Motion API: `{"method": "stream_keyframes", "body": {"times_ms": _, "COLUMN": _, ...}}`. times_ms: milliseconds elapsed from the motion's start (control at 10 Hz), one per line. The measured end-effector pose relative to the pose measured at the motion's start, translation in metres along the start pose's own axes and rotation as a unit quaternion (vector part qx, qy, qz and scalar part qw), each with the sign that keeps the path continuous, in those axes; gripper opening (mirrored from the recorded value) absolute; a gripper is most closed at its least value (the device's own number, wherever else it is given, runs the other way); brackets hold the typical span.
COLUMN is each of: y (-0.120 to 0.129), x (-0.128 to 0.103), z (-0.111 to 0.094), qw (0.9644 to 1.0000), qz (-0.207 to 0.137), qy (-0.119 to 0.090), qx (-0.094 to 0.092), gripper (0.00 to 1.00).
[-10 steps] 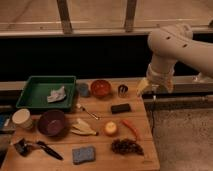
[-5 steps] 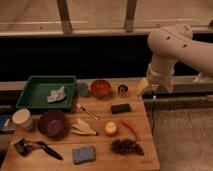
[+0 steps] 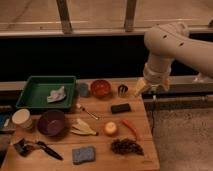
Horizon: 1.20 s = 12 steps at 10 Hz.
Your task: Place grapes in purple bowl
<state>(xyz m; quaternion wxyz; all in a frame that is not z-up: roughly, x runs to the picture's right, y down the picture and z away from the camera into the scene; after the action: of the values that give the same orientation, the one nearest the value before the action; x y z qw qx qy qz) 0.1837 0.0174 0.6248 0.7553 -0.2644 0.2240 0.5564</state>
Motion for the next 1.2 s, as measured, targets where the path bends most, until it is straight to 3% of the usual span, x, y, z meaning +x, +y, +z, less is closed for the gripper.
{"method": "stream_keyframes", "body": {"times_ms": 200, "y": 0.052, "x": 0.001, "z": 0.002, "qw": 0.9968, "qz": -0.077, "qy": -0.001, "qx": -0.021, "gripper": 0.79}}
{"method": "stream_keyframes", "body": {"times_ms": 500, "y": 0.097, "x": 0.025, "z": 0.021, "qw": 0.9881, "qz": -0.145, "qy": 0.0, "qx": -0.052, "gripper": 0.79}}
{"method": "stream_keyframes", "body": {"times_ms": 1000, "y": 0.1, "x": 0.025, "z": 0.021, "qw": 0.9874, "qz": -0.149, "qy": -0.003, "qx": -0.053, "gripper": 0.79}}
{"method": "stream_keyframes", "body": {"times_ms": 1200, "y": 0.106, "x": 0.022, "z": 0.03, "qw": 0.9847, "qz": -0.167, "qy": 0.002, "qx": -0.051, "gripper": 0.79}}
